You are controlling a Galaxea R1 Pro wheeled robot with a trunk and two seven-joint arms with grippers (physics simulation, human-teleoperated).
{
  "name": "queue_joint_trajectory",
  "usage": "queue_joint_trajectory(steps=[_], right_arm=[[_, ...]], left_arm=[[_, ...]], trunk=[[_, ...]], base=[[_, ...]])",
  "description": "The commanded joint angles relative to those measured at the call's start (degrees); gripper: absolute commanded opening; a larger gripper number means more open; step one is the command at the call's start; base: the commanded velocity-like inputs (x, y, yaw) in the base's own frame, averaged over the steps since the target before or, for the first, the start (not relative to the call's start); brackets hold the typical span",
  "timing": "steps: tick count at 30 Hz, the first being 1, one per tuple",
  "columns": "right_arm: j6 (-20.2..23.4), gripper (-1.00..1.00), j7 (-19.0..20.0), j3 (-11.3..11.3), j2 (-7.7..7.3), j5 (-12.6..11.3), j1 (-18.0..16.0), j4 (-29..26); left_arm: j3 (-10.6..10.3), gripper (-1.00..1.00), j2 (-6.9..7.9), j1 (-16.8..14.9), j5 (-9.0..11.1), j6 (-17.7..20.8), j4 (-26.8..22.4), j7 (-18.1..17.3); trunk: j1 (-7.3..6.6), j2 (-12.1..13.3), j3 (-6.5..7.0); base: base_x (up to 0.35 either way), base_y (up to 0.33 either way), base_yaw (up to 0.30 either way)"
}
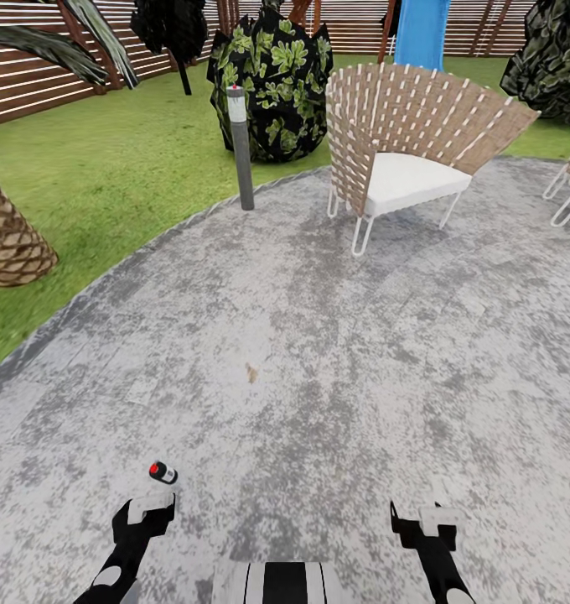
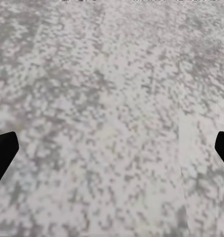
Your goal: In the garden, pick up the pesticide atomizer on the floor and spray pesticide onto both trees until each tree trunk is fully covered.
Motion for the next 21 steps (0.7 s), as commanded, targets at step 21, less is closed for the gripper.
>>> queue_joint_trajectory(steps=[21], right_arm=[[-0.1,1.0,-0.3,0.0,0.08,0.3,0.0,-0.1]], left_arm=[[-0.4,1.0,0.04,0.0,0.3,-0.2,0.1,0.0]], trunk=[[0.0,0.0,-0.03]], base=[[0.088,0.02,0.0]])
